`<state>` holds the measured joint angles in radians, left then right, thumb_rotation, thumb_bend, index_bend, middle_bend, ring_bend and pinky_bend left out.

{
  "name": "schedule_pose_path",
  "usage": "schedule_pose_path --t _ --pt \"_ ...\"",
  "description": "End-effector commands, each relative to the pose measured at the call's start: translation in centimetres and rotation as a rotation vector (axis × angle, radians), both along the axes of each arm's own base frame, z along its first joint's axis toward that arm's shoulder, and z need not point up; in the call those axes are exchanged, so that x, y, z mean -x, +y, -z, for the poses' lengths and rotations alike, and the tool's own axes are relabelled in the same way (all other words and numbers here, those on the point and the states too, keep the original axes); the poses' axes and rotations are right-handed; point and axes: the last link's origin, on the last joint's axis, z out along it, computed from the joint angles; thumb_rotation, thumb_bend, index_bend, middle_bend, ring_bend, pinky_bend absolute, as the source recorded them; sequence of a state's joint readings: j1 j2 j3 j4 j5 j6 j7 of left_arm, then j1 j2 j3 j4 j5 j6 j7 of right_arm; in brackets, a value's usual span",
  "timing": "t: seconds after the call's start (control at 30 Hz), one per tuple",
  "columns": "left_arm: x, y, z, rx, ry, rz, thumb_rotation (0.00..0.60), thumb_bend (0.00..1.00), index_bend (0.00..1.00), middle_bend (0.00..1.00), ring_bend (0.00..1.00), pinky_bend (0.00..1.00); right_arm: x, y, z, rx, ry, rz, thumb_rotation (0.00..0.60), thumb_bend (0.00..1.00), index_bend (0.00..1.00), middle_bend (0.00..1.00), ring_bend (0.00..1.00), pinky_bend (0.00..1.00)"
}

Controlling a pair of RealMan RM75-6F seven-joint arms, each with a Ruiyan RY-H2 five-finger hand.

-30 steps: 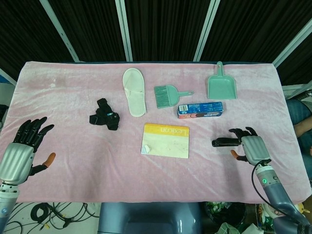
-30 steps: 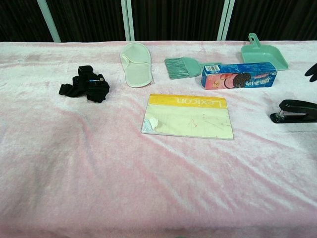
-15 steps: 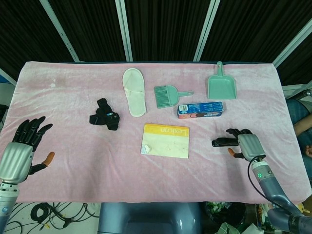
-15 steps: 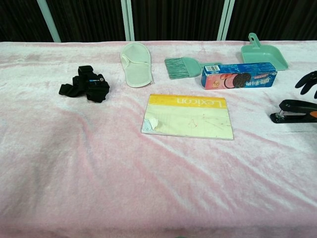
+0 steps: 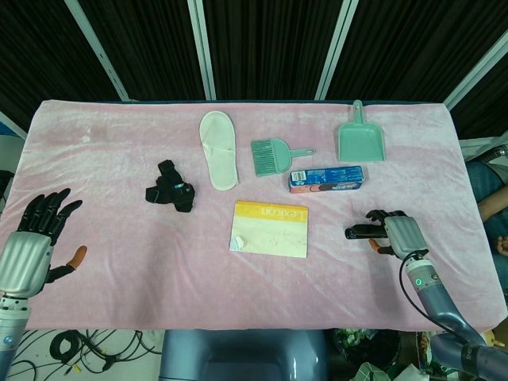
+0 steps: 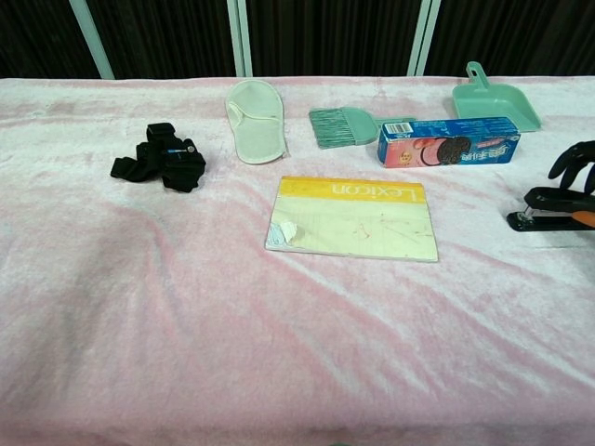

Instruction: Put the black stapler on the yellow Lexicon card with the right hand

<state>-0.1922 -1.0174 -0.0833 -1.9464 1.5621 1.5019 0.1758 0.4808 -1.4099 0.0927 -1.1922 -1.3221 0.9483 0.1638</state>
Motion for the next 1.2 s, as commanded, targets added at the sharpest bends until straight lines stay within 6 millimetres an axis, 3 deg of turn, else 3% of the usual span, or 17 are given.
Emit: schedule_pose_path --t 0.03,0.47,0.8,1.0,1.2 --pt "0.1 0.0 0.0 -0.002 0.001 -0.007 0.600 0.32 0.14 0.02 0.00 0.03 0.1 -0.2 0.3 -0.007 0.007 -0.002 0.600 0.24 0.36 0.37 0.41 0.28" --pt "0.3 0.2 -0.2 -0.018 -0.006 -0.027 0.600 0.32 0.15 0.02 0.00 0.03 0.7 -0.9 1.0 -0.001 0.010 -0.002 0.600 0.29 0.50 0.47 0.49 0.35" --pt "0.4 0.2 -0.3 -0.015 -0.012 -0.035 0.600 0.32 0.15 0.02 0.00 0.04 -0.4 -1.0 0.2 0.003 -0.011 -0.058 0.600 0.32 0.52 0.49 0.50 0.35" --pt "0.3 0.2 -0.3 -0.018 -0.017 -0.032 0.600 0.32 0.15 0.02 0.00 0.04 -3.5 -1.0 -0.1 -0.031 -0.027 -0.122 0.600 0.34 0.52 0.49 0.50 0.35" --pt "0.2 0.2 -0.5 -0.023 -0.026 -0.028 0.600 0.32 0.15 0.02 0.00 0.04 -9.6 -2.0 1.1 -0.091 -0.014 -0.198 0.600 0.34 0.52 0.49 0.50 0.35"
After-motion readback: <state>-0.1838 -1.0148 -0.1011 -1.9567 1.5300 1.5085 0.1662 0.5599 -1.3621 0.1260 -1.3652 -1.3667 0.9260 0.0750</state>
